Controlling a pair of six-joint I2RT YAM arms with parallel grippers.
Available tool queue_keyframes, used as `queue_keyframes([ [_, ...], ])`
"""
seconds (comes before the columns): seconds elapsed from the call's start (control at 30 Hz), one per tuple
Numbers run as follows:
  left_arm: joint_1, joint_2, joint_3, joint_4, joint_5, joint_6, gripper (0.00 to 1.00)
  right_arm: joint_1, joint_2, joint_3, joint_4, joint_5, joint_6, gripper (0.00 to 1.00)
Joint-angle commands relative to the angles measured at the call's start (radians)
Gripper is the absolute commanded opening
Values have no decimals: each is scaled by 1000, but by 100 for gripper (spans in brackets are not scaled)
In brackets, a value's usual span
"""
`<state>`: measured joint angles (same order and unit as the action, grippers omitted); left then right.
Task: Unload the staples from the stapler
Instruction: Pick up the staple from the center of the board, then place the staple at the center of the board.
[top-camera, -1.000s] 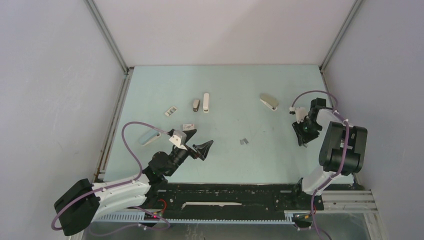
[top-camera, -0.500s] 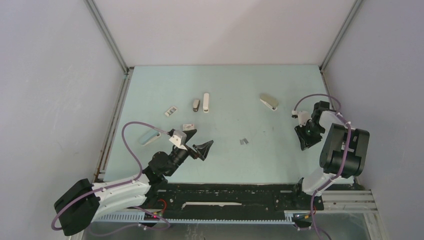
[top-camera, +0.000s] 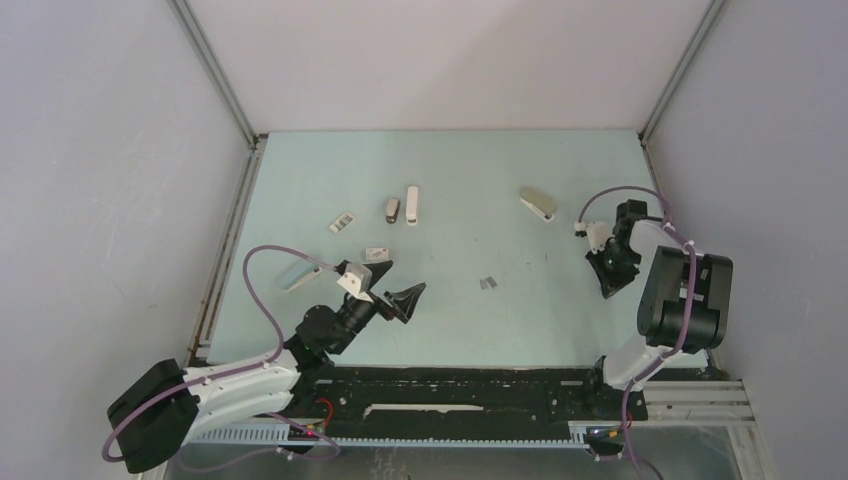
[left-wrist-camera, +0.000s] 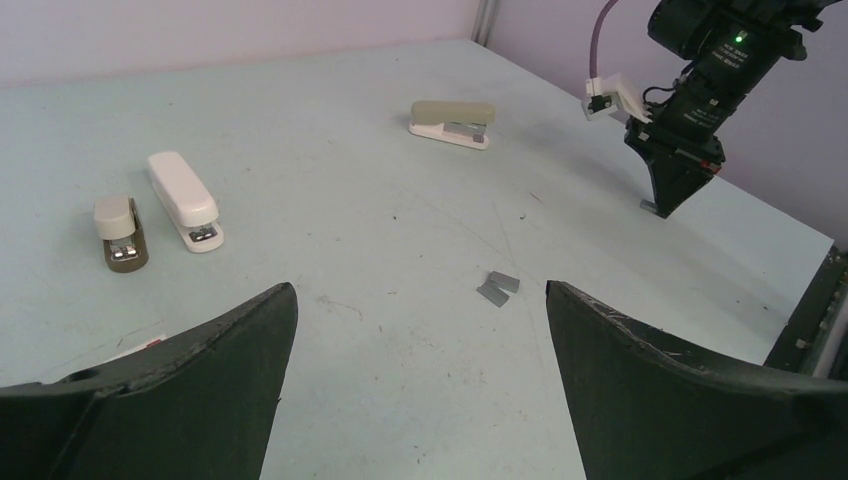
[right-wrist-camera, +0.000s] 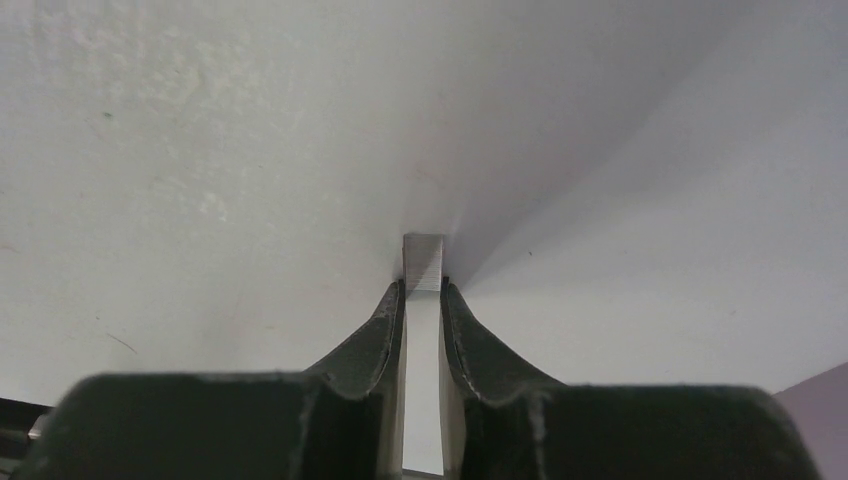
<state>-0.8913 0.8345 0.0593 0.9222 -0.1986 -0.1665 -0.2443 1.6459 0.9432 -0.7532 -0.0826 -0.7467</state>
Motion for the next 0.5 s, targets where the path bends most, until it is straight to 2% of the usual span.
queue_keyframes([
  [0.0, 5, -20, -19, 46, 1, 3, 100, 96, 8, -3, 38, -26, 15, 17],
  [0.13, 4, -31, -25, 46, -7, -1, 100, 230, -19, 0, 12, -41, 30, 17],
  [0.3, 5, -54, -33, 36, -22, -16, 100, 462, -23, 51, -29, -82, 81, 17],
  [0.47, 5, -88, -41, 8, -33, -41, 100, 618, 51, 122, -42, -94, 126, 18],
])
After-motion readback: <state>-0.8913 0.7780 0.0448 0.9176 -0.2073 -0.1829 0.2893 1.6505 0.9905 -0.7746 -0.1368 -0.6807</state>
